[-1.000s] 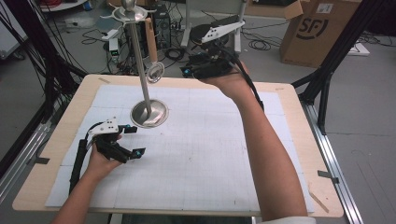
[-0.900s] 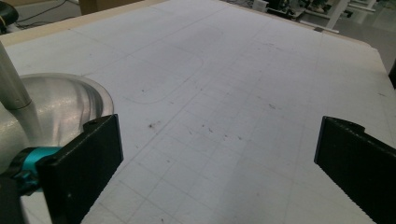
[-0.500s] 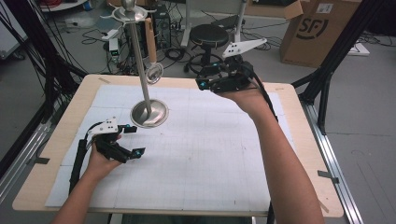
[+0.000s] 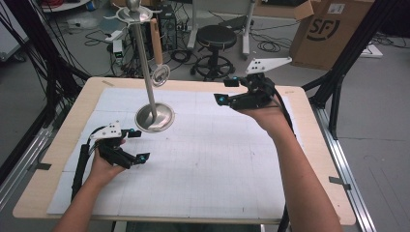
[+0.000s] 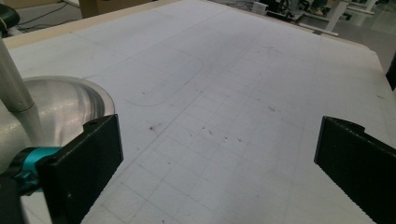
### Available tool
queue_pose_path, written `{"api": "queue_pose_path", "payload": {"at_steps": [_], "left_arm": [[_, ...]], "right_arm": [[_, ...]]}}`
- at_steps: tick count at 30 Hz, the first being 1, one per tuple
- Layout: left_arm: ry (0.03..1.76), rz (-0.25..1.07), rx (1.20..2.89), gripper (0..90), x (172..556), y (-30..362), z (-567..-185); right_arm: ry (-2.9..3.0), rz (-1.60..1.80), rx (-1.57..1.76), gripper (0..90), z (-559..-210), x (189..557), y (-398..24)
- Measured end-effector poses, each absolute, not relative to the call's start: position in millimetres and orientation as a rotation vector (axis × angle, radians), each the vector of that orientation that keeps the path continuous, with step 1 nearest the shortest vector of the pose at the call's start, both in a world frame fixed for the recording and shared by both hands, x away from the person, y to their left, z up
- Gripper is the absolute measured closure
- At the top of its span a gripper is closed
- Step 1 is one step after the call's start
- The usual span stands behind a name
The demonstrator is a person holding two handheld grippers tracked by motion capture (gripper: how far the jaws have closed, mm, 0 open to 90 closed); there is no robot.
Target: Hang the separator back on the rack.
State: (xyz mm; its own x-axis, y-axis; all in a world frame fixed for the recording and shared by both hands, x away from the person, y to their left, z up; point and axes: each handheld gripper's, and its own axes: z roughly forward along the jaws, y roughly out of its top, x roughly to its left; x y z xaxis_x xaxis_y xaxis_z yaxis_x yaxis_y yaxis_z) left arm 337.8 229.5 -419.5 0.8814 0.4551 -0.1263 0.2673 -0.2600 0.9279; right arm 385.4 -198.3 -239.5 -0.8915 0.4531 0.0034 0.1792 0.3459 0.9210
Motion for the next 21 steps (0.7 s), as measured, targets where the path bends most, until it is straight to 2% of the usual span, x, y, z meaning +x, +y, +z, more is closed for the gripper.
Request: {"api": "queue_pose_path", "payload": {"at_steps": [11, 21], "left_arm": [[0.537, 0.193, 1.863, 1.7, 336.7, 228.1, -419.5], [0.539, 0.191, 1.868, 1.7, 337.2, 228.3, -420.2]], "right_arm": [[2.326, 1.597, 0.644, 26.1, -273.9, 361.8, -227.5], [2.282, 1.641, 0.739, 23.0, -319.8, 337.3, -260.5]]}}
